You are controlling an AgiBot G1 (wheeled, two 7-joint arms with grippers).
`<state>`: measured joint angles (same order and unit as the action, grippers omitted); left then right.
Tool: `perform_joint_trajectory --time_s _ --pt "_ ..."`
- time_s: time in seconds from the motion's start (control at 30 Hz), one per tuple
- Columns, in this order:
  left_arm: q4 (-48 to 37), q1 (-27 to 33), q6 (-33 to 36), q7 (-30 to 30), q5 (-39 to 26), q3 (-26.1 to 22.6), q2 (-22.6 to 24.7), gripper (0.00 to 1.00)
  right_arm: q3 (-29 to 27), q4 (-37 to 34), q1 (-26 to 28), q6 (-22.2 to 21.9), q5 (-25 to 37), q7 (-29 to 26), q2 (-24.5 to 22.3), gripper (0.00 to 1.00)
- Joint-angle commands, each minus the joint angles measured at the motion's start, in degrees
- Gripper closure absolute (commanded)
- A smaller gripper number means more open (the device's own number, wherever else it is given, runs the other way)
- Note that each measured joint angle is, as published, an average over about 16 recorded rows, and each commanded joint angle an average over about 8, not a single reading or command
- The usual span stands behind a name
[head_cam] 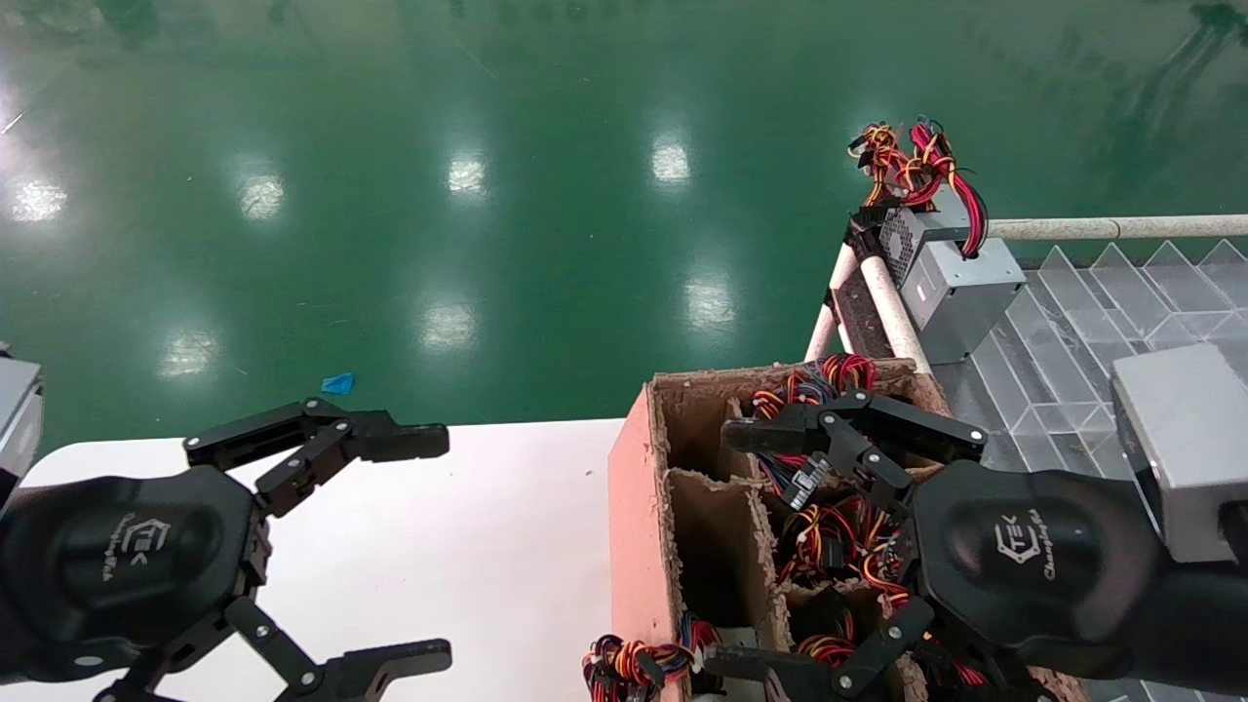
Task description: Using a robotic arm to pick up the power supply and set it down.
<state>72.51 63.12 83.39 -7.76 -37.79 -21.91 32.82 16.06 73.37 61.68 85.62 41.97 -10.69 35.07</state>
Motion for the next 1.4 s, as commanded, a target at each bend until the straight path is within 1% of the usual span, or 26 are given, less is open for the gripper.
perform_joint_trajectory --time_s 0.03,0.1,0.13,0.17,0.33,0.47,0.67,0.73,0.77,0.8,0.83,1.0,1.03,1.07,1.1,1.4 --pt "0.00 0.00 0.00 0.00 0.00 0.00 0.00 0.60 -0.02 0.02 0.00 -0.01 0.00 0.01 0.00 0.00" --pt "0.00 0.00 0.00 0.00 0.00 0.00 0.00 0.85 0.02 0.01 -0.03 0.04 -0.01 -0.04 0.00 0.00" --pt "0.00 0.00 0.00 0.00 0.00 0.00 0.00 0.95 0.07 -0.01 -0.07 0.10 0.00 -0.09 -0.02 0.00" --pt "0.00 0.00 0.00 0.00 0.00 0.00 0.00 1.00 0.19 0.00 -0.15 0.28 0.08 -0.21 -0.10 0.00" --pt "-0.01 0.01 0.00 0.00 0.00 0.00 0.00 1.00 1.44 0.09 -1.05 1.88 0.23 -1.50 -0.32 0.00" --pt "-0.01 0.01 0.01 0.01 0.00 -0.01 0.00 1.00 3.03 -0.03 -4.29 2.57 -0.53 -2.26 0.77 0.00" --pt "-0.02 0.01 0.01 0.01 0.00 -0.01 0.00 1.00 4.92 0.25 -12.11 0.59 -0.32 -0.41 2.93 0.00" --pt "-0.02 0.01 0.01 0.01 0.01 -0.01 0.00 1.00 5.26 0.73 -13.80 -0.26 0.34 0.14 3.02 0.00" --pt "-0.02 0.01 0.01 0.01 0.01 -0.01 0.00 1.00 5.41 1.01 -14.35 -0.64 0.78 0.28 2.95 0.02" --pt "-0.02 0.01 0.01 0.01 0.01 -0.01 0.00 1.00 5.58 1.32 -14.74 -0.98 1.30 0.34 2.82 0.08" --pt "-0.02 0.01 0.01 0.01 0.01 -0.01 0.00 1.00 5.75 1.62 -14.94 -1.28 1.82 0.30 2.69 0.17" --pt "-0.02 0.01 0.01 0.01 0.01 -0.02 0.00 1.00 6.89 2.83 -14.40 -1.83 5.00 -0.54 1.96 0.79" --pt "-0.02 0.01 0.01 0.01 0.01 -0.02 0.00 1.00 7.13 2.95 -14.09 -1.76 5.61 -0.74 1.86 0.89" --pt "-0.02 0.01 0.01 0.01 0.01 -0.02 0.00 1.00 7.36 3.05 -13.74 -1.66 6.20 -0.94 1.74 0.96" --pt "-0.02 0.01 0.01 0.01 0.01 -0.02 0.00 1.00 7.59 3.13 -13.37 -1.50 6.75 -1.13 1.63 1.00" --pt "-0.02 0.01 0.01 0.01 0.01 -0.02 0.00 1.00 8.89 3.36 -10.42 0.93 9.22 -2.51 0.29 1.00"
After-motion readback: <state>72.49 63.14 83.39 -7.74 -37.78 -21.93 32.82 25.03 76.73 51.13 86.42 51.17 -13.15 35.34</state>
